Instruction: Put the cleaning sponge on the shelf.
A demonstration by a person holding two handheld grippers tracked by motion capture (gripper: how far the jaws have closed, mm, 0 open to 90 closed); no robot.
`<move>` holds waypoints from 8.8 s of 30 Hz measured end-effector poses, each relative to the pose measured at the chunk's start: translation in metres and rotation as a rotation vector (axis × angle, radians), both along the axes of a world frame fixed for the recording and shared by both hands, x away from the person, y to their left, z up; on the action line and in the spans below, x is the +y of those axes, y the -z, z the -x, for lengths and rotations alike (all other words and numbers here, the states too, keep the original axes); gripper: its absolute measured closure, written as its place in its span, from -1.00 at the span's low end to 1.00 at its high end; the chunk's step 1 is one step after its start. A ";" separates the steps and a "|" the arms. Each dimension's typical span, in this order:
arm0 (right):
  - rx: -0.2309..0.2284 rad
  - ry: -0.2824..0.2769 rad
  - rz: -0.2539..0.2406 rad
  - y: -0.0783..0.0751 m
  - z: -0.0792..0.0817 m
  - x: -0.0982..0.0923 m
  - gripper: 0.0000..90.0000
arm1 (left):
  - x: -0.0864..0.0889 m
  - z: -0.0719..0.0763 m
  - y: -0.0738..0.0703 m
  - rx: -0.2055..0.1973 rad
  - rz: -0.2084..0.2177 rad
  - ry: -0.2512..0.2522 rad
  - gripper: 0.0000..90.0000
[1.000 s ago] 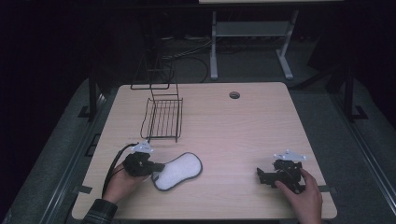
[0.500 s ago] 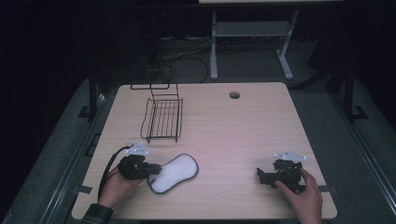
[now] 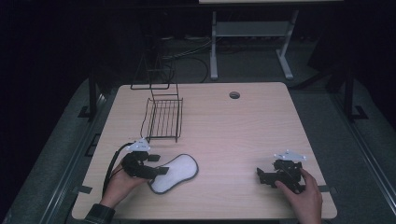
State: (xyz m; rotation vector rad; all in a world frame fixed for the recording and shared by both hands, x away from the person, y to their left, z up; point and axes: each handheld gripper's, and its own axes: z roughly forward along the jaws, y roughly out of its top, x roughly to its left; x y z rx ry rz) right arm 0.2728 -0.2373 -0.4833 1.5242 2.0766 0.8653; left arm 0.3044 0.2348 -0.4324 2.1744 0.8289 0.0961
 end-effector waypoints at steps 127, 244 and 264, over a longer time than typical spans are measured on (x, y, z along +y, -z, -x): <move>0.000 0.000 0.000 0.000 0.000 0.000 -1.00 | 0.002 -0.006 -0.039 -0.022 0.147 0.115 0.71; -0.001 0.000 -0.001 0.000 0.000 0.000 -1.00 | 0.060 -0.177 -0.047 -0.019 0.158 -0.184 0.71; -0.001 0.000 0.000 0.000 0.000 0.000 -1.00 | 0.061 -0.189 -0.030 -0.052 0.109 -0.250 0.57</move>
